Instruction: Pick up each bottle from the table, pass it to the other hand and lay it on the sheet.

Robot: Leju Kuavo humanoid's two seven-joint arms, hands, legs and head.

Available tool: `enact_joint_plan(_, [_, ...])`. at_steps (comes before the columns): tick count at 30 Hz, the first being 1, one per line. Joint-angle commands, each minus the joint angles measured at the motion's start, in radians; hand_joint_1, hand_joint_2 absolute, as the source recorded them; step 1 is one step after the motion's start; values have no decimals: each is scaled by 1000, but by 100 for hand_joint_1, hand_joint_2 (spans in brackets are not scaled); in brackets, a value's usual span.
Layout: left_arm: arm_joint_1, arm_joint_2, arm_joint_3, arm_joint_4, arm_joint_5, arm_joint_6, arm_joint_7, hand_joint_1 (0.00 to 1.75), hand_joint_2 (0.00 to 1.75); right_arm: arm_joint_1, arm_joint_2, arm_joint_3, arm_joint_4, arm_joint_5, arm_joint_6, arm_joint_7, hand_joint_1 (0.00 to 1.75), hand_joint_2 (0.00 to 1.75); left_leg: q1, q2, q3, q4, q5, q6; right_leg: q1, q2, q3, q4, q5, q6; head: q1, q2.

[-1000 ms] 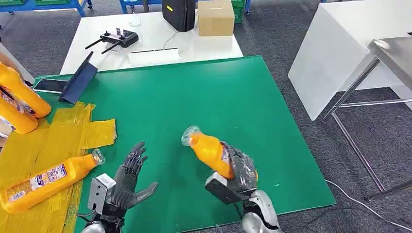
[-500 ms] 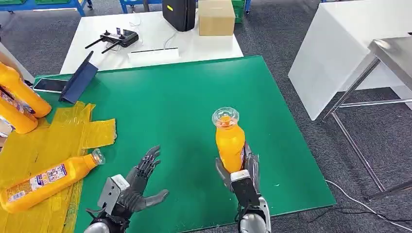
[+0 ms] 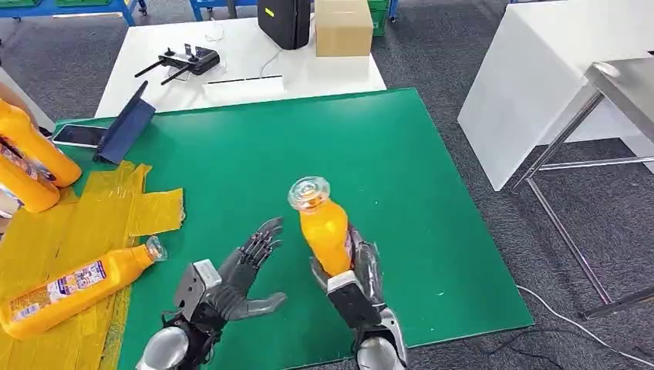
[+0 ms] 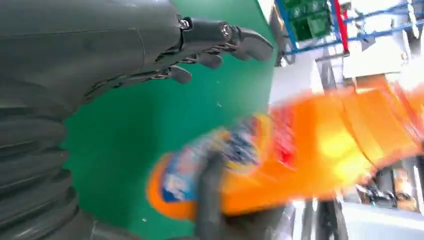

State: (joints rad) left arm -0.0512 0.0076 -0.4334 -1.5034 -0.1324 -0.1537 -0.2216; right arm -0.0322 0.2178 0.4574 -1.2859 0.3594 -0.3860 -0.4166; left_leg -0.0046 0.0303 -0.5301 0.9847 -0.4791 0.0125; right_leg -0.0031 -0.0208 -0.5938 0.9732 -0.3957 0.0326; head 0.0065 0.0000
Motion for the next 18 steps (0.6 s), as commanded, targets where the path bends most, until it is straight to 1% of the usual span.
enact_joint_plan(1, [-95, 22, -99, 90, 16, -5, 7, 0, 175, -140, -10, 183, 275, 51, 31, 39, 175, 175, 1, -1, 2, -1, 0, -1, 1, 2, 3, -2, 0, 0, 0, 0])
enact_joint_plan(4, [-100, 18, -110, 95, 17, -5, 8, 0, 175, -158, -6, 217, 293, 70, 39, 48, 175, 175, 2, -3, 3, -1, 0, -1, 1, 1, 4, -2, -1, -1, 0, 0])
enact_joint_plan(7, [-110, 15, -128, 107, 17, -5, 8, 0, 175, -190, 10, 259, 323, 86, 40, 55, 175, 175, 1, -3, 3, -1, 0, -1, 1, 1, 4, -1, -1, 0, 0, 0])
enact_joint_plan(8, [-115, 11, -136, 112, 19, -7, 9, 0, 175, -201, 15, 272, 330, 88, 37, 56, 175, 175, 1, -1, 2, 0, 0, -1, 0, 2, 2, -1, 0, 0, 0, 0])
enact_joint_plan(9, [-118, 7, -140, 113, 19, -8, 8, 0, 175, -207, 18, 280, 333, 91, 37, 57, 175, 175, 1, -1, 3, -1, -1, -1, 1, 3, 3, -1, 0, 0, 0, 0])
enact_joint_plan(14, [-118, 7, -140, 113, 19, -8, 8, 0, 175, -207, 18, 280, 333, 91, 37, 57, 175, 175, 1, -3, 2, 0, 0, -1, 1, 0, 2, -1, -1, 0, 1, 0])
enact_joint_plan(18, [-124, -9, -150, 123, 21, -3, 10, 0, 175, -224, 11, 339, 336, 120, 44, 55, 175, 175, 1, -2, 1, 0, 0, -1, 0, 1, 1, 0, -1, 0, 0, 0])
